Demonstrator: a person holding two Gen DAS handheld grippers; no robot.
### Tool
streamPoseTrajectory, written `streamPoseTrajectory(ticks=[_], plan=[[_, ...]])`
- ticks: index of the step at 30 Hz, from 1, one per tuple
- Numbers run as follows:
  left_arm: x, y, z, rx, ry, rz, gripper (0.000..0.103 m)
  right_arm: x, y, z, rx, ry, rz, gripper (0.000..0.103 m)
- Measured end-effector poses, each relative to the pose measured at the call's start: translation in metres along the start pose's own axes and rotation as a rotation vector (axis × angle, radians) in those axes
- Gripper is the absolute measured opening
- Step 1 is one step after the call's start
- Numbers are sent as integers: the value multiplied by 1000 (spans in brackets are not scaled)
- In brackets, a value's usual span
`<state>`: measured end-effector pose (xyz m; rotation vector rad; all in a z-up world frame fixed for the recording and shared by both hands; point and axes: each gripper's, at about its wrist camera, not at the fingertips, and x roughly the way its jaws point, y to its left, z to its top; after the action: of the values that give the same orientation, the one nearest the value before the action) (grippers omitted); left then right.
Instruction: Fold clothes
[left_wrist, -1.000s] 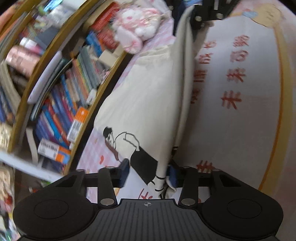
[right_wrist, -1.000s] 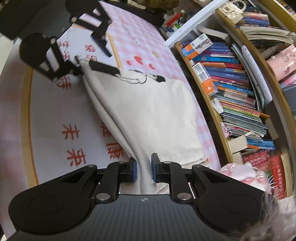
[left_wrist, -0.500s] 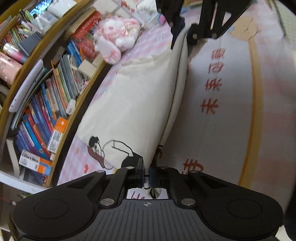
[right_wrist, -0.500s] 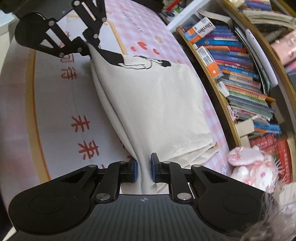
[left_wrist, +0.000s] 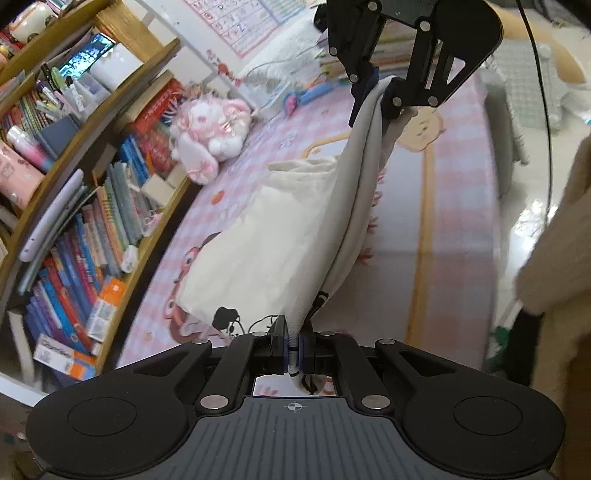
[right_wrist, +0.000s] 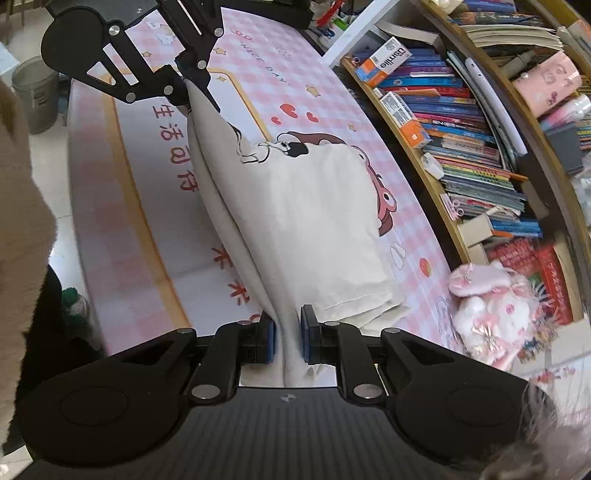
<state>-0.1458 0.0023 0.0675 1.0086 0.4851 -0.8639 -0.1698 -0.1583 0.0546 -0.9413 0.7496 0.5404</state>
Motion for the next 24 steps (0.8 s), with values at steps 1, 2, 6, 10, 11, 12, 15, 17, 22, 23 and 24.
streamPoseTrajectory(ticks=[1, 2, 6, 10, 11, 12, 15, 17, 22, 23, 24], plan=[[-2, -2, -1, -5, -7, -14, 4, -4, 4, 0, 5, 7, -1, 13], [-4, -3, -3, -9, -13, -26, 4, -8, 7, 0, 11, 15, -1, 13], [-1, -2, -8, -41, -28, -58, 4, -12, 16, -1, 25, 38, 5, 13], [-2, 14, -2, -74, -49, -27, 4, -11, 15, 2, 18, 40, -8, 12], [-2, 20, 0, -93, -57, -14, 4, -11, 14, 2, 17, 40, -12, 12], [-3, 30, 4, -128, -63, 4, 4, -12, 9, 4, 13, 32, -29, 12], [-1, 56, 17, -216, -77, 69, 4, -18, -16, 10, 28, -13, -91, 12], [6, 70, 26, -246, -72, 115, 4, -19, -34, 13, 42, -44, -121, 12], [31, 95, 45, -273, -27, 165, 6, -5, -79, 11, 86, -105, -125, 12], [35, 99, 48, -279, -19, 171, 6, 0, -86, 10, 87, -114, -121, 12], [41, 104, 52, -289, -9, 176, 6, 3, -91, 8, 89, -120, -117, 12]])
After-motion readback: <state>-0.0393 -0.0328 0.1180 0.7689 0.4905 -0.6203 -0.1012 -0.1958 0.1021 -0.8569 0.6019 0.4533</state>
